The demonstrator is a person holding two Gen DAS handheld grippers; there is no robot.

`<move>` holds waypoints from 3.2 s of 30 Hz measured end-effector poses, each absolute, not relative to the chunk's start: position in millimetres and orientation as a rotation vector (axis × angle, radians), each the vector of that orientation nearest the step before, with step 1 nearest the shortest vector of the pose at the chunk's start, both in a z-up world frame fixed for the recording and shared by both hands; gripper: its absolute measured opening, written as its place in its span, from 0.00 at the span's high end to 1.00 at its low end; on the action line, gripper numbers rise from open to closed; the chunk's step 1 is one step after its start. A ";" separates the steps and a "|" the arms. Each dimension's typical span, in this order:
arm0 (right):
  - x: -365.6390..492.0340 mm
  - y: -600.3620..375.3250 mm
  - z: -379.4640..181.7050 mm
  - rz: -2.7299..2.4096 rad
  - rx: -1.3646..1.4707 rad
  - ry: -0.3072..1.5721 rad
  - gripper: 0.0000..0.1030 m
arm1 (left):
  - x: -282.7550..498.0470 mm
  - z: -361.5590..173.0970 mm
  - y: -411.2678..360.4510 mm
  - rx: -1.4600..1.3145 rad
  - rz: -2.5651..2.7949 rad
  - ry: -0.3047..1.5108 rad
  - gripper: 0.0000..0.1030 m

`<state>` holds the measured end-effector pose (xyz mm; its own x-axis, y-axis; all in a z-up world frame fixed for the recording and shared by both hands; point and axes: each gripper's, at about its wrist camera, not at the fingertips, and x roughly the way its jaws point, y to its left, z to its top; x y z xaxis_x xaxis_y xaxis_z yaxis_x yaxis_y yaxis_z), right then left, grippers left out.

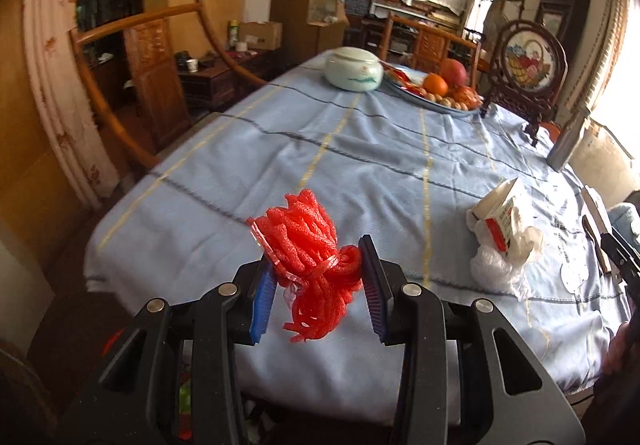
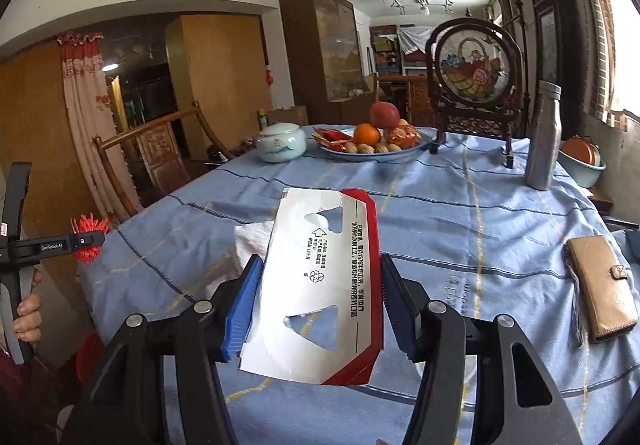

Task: Collect trash
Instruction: 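Carry both items to the red wastebasket and open both grippers over it, then move both tools back over the table toward the tissue and cups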

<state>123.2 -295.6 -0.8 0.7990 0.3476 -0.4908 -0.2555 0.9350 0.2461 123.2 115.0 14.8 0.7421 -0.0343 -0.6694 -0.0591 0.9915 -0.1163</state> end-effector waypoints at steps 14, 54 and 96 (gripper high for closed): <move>90.8 -191.7 25.1 0.618 0.170 0.535 0.44 | 15.5 -62.6 245.4 -0.297 0.354 0.844 0.59; 92.8 81.2 -22.7 1.047 0.021 0.814 0.21 | -17.5 -110.2 359.4 -0.483 0.823 0.810 0.07; 62.7 -307.5 -18.6 0.214 0.339 0.522 0.06 | 65.0 -44.6 115.8 -0.045 0.197 0.780 0.07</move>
<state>62.7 -307.5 -18.6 0.8463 0.2841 -0.4506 -0.1132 0.9225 0.3690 65.0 115.8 -44.6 0.6938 0.1599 -0.7022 -0.1928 0.9807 0.0328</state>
